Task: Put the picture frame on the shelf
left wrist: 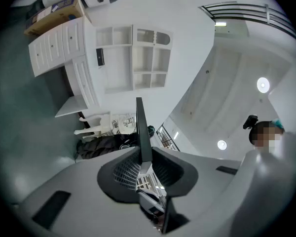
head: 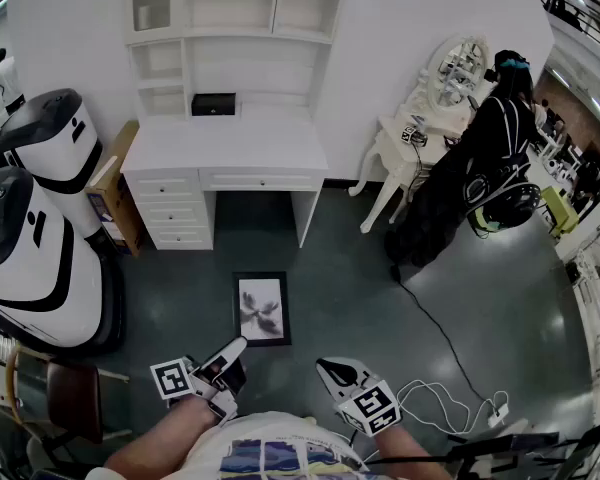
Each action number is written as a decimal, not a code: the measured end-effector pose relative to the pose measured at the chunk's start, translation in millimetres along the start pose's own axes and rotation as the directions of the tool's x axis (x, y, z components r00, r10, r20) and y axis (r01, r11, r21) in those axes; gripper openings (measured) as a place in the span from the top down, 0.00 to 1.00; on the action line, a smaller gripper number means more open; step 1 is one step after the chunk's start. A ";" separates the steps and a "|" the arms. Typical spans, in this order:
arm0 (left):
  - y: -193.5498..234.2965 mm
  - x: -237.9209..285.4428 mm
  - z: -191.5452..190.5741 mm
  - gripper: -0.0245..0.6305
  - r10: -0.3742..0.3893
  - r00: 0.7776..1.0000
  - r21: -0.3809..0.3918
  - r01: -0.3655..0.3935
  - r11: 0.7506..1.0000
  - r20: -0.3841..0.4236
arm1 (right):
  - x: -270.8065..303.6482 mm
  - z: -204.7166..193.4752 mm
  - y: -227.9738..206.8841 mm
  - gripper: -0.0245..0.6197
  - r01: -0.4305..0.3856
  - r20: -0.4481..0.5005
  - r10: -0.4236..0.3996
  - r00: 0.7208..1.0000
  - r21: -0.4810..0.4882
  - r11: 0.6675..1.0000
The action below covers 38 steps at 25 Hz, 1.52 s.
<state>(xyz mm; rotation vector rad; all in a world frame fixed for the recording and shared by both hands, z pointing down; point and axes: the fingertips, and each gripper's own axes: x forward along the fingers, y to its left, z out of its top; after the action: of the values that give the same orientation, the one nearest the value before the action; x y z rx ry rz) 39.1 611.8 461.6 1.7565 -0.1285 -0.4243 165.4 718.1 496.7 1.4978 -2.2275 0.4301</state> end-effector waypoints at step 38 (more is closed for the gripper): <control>61.2 -10.1 353.2 0.85 0.144 0.942 0.048 -0.166 0.985 0.303 | 364.6 209.0 -67.7 0.92 -0.306 0.074 0.315 0.946 -0.118 0.945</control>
<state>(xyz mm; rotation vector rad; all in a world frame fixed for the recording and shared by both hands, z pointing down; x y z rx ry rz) -85.2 275.5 462.4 1.7290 -0.5014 -0.5738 71.9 302.9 500.9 1.1353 -2.5284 0.3357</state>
